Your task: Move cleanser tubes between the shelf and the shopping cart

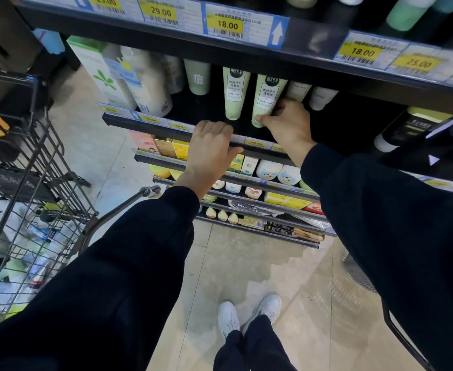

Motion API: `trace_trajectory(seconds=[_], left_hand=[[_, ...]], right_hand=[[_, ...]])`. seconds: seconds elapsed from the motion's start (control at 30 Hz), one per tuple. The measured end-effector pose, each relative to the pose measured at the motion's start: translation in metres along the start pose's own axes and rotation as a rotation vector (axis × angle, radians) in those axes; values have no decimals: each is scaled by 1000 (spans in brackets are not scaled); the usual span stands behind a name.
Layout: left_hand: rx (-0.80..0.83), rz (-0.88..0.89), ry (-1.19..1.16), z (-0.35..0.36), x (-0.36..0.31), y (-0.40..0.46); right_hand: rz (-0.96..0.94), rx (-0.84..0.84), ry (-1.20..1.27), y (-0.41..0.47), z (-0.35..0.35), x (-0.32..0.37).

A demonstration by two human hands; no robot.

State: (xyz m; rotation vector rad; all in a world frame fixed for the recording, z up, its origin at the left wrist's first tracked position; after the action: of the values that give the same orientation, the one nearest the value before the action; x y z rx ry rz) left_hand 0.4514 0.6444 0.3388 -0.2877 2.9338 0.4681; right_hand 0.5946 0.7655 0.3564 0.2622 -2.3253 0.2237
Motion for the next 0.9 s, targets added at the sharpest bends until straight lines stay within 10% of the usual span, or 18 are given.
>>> trace_trajectory(seconds=[0.3, 0.9], left_hand=[[149, -202, -101, -63, -3, -42], [2, -917, 98, -241, 49, -311]], right_hand=[[-392, 214, -656, -103, -34, 29], [-920, 586, -285, -283, 45, 152]])
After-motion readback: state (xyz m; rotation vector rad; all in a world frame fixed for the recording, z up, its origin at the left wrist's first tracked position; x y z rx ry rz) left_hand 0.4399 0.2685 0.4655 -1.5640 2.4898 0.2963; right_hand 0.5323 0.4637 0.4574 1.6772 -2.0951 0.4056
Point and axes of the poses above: each hand's wrist, its own y-axis towards the middle knuckle, its own z-axis out of the palm, x = y × z, the point moved 7 cm from there along y, towards the middle knuckle, and after that the axes turned 4 degrees about -z, right-handed, at the moved point
